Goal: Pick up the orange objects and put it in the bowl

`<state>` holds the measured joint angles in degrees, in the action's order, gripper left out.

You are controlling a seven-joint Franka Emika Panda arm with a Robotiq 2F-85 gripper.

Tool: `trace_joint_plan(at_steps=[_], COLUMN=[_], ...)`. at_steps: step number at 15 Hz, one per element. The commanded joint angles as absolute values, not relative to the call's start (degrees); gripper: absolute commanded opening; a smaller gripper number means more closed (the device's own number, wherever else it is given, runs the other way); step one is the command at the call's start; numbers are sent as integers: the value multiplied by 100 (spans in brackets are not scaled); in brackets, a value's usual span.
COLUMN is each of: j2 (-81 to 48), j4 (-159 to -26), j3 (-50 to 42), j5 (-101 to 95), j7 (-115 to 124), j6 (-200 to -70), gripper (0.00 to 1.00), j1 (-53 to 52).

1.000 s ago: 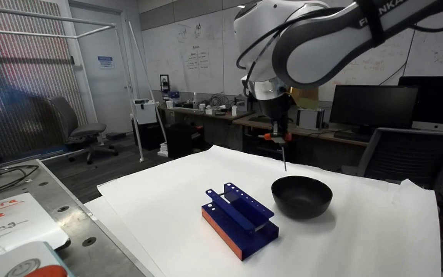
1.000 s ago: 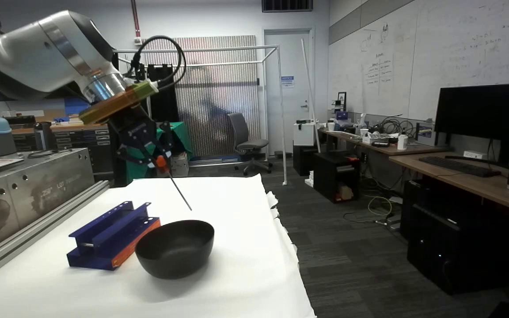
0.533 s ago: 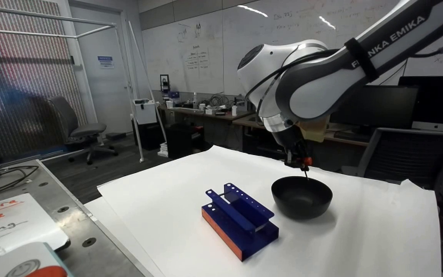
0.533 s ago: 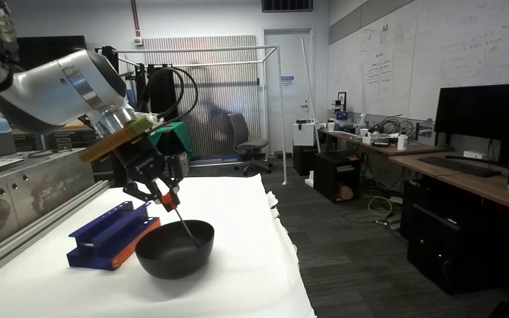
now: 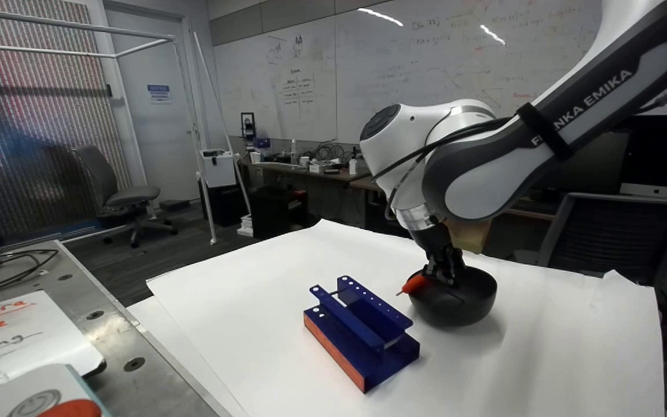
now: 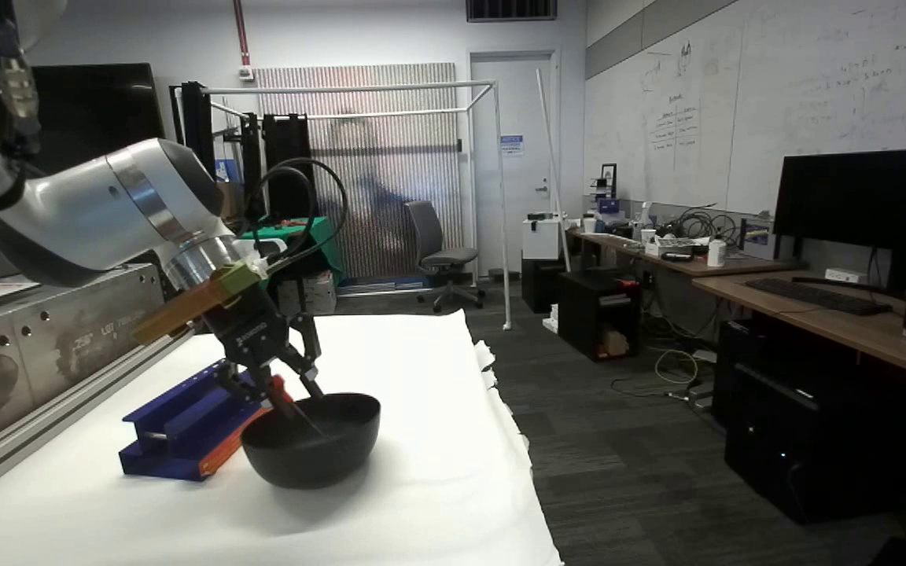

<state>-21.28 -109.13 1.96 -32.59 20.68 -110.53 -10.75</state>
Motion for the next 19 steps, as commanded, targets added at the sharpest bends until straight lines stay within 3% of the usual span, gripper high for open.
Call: trace_joint_plan(at_steps=[1, 4, 19], j2=[-2110, -2074, -440], j4=[-11022, -11061, -11634], j3=[180, 202, 290], j5=[-3147, -2922, 163], j7=[2112, 1975, -724], j6=[-11227, -11318, -11907], gripper=[76, 99, 100], j1=[-1059, -994, -146])
